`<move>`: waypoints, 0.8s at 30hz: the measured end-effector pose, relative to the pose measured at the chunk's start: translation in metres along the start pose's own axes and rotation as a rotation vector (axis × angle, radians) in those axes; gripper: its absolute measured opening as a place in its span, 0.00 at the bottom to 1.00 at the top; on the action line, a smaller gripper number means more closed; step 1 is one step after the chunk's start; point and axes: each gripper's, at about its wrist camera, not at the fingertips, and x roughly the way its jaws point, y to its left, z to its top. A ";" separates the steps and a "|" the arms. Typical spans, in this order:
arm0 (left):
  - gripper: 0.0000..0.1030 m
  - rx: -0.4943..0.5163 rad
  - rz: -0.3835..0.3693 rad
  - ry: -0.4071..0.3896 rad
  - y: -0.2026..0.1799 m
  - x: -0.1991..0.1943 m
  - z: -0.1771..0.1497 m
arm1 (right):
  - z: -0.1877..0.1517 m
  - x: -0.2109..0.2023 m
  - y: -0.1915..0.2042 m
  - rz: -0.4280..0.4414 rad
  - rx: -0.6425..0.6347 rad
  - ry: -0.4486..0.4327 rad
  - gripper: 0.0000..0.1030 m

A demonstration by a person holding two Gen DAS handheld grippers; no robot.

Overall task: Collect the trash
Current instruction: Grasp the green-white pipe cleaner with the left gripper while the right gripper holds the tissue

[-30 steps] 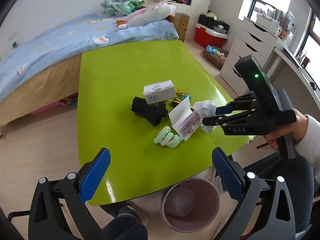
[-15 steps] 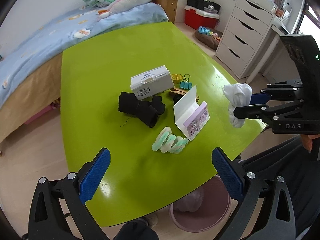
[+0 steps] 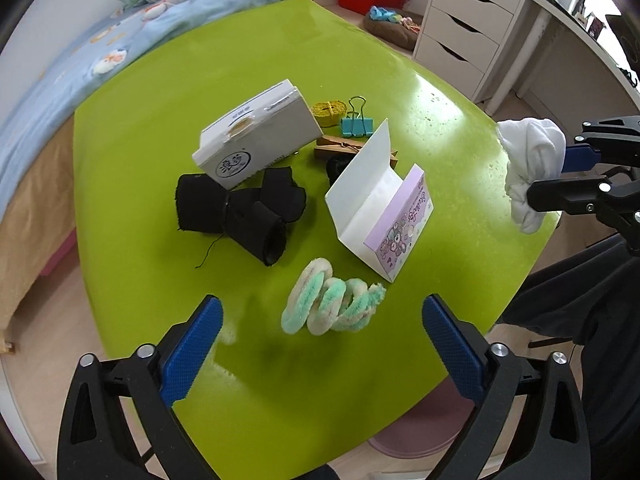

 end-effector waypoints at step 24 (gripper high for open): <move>0.19 -0.093 -0.029 -0.099 -0.001 -0.043 -0.027 | -0.020 -0.010 0.017 0.002 -0.007 -0.033 0.31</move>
